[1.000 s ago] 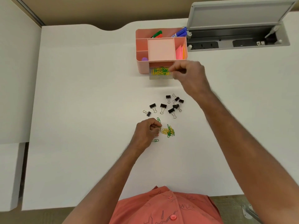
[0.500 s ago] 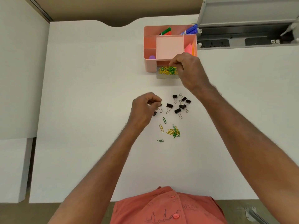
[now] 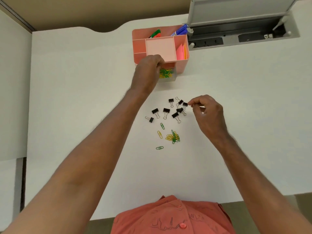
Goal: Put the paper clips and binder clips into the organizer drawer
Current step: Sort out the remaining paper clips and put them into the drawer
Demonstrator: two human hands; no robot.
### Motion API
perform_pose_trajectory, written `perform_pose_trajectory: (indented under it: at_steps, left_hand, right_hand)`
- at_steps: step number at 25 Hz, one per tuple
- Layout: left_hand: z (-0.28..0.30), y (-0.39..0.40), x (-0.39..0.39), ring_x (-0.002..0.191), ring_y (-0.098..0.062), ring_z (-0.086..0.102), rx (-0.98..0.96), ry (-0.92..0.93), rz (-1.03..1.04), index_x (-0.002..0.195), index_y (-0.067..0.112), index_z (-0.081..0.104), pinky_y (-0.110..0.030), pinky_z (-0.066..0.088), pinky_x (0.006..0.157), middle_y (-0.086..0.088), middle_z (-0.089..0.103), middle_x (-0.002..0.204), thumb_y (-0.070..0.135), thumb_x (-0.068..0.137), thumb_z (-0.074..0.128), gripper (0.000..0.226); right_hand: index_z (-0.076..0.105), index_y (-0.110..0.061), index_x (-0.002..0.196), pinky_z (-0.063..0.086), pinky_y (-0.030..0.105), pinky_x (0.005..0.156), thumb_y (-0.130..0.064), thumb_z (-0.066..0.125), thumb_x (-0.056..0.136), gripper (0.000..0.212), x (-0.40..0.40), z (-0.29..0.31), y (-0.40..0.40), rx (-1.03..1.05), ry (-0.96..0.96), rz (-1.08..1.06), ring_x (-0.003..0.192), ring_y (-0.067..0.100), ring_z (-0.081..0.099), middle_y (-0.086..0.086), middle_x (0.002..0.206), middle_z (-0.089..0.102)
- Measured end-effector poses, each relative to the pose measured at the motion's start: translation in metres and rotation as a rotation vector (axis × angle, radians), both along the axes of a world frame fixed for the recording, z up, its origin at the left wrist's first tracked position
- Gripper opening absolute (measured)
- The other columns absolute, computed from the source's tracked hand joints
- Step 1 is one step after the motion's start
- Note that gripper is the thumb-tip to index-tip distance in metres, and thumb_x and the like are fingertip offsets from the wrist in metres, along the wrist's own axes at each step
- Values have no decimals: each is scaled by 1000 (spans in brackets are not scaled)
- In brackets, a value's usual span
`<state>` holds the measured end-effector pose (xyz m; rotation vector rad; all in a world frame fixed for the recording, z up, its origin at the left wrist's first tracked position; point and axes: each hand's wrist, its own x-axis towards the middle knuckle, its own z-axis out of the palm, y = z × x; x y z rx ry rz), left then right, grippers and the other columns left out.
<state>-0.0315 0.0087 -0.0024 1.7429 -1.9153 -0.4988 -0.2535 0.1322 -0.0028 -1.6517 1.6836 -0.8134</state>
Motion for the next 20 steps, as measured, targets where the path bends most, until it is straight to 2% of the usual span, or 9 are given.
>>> perform_pose_trajectory:
  at_steps: [5, 8, 10, 12, 14, 16, 18, 20]
  left_hand:
    - [0, 16, 2, 96, -22, 64, -63, 31, -14, 105, 12, 73, -39, 53, 86, -4, 73, 102, 6, 94, 57, 21]
    - [7, 55, 1, 86, -19, 64, -27, 158, 15, 107, 15, 73, -37, 55, 81, 1, 72, 102, 10, 94, 62, 18]
    - [5, 96, -2, 76, -16, 64, 129, 214, -42, 106, 18, 73, -36, 57, 78, 6, 72, 99, 17, 95, 65, 14]
    - [-8, 138, -2, 77, -13, 64, 282, 213, -111, 109, 22, 72, -37, 57, 80, 9, 72, 101, 24, 94, 69, 16]
    - [-25, 175, 1, 100, -12, 61, 428, 91, -175, 129, 25, 62, -38, 54, 92, 6, 63, 123, 31, 89, 75, 43]
    - [-40, 199, 3, 126, -18, 44, 564, -86, -222, 150, 25, 39, -38, 50, 99, 2, 42, 144, 37, 83, 81, 80]
    - [-47, 211, -1, 130, -22, 37, 581, -177, -225, 157, 23, 25, -39, 52, 95, 0, 30, 148, 32, 81, 83, 96]
    - [-51, 211, -8, 127, -24, 43, 553, -188, -214, 157, 19, 24, -39, 53, 93, -3, 30, 146, 24, 83, 81, 94]
  right_hand:
    - [73, -20, 97, 55, 24, 78, -1, 57, 94, 25, -10, -10, 26, 86, -21, -30, 93, 3, 65, -10, 100, 67]
    - [68, -23, 109, 57, 27, 83, -8, 61, 95, 22, -4, -22, 42, 231, -2, 36, 94, 4, 64, -8, 107, 63]
    - [60, -22, 126, 56, 37, 88, -19, 69, 92, 35, 4, -31, 55, 336, 128, 171, 104, 12, 60, -5, 119, 56]
    - [47, -22, 141, 52, 40, 93, -34, 77, 85, 65, 12, -38, 65, 417, 313, 323, 120, 17, 50, -2, 131, 47]
    - [37, -24, 149, 50, 37, 93, -41, 82, 79, 85, 21, -40, 70, 449, 391, 390, 125, 18, 42, -2, 137, 39]
    - [35, -24, 149, 51, 37, 91, -37, 84, 78, 87, 28, -42, 72, 436, 382, 384, 123, 19, 42, 0, 135, 38]
    - [41, -25, 145, 52, 38, 89, -29, 83, 81, 77, 33, -46, 72, 402, 375, 381, 120, 21, 46, 1, 131, 41]
    - [48, -25, 138, 51, 36, 86, -21, 80, 84, 62, 35, -48, 71, 379, 341, 376, 115, 21, 50, 0, 126, 44]
